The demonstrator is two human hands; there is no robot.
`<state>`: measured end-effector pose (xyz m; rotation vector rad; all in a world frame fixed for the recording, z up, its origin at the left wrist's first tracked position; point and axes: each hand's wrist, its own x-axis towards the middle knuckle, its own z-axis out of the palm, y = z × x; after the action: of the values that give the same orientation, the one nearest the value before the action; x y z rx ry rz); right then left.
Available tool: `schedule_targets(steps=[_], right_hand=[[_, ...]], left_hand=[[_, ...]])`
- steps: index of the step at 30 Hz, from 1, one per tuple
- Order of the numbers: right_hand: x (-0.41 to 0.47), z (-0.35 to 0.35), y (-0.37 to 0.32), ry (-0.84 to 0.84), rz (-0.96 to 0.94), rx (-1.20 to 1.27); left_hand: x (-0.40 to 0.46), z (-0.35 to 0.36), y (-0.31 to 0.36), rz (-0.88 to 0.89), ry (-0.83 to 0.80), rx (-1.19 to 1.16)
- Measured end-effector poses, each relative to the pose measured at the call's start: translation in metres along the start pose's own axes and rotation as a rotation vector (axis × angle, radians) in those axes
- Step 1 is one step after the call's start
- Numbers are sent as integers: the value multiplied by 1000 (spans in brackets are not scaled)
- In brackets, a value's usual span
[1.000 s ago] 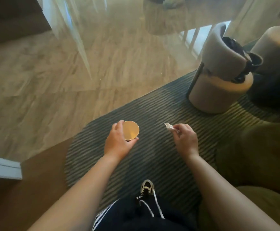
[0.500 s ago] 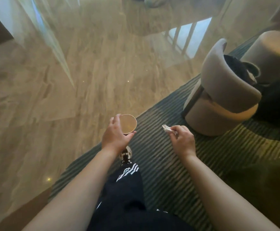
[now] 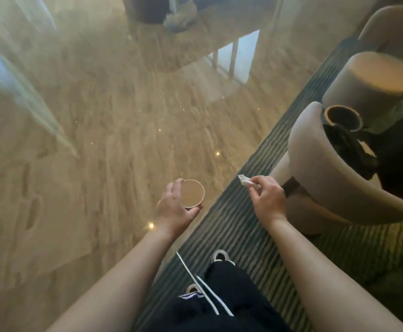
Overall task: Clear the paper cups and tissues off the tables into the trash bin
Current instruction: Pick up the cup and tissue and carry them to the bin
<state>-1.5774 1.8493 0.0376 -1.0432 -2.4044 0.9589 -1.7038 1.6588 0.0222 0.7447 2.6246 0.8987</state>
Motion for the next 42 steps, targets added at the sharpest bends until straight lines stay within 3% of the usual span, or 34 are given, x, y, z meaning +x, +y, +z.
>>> schedule_targets(steps=[9,16,23,32,42], right_hand=[[210,17,22,110,71,-20],[388,-8,42,168,174,42],[499,-37,81,242,333,60],[643,-66,179,401,553,1],[838,-127,283,577,899,4]], left_hand=[[239,38,45,129,-69,25],[431,70,128,289,-111,102],[565,116,218,372,-184,63],[735,224,325,540,-357,91],[946,360,492,806,-604,172]])
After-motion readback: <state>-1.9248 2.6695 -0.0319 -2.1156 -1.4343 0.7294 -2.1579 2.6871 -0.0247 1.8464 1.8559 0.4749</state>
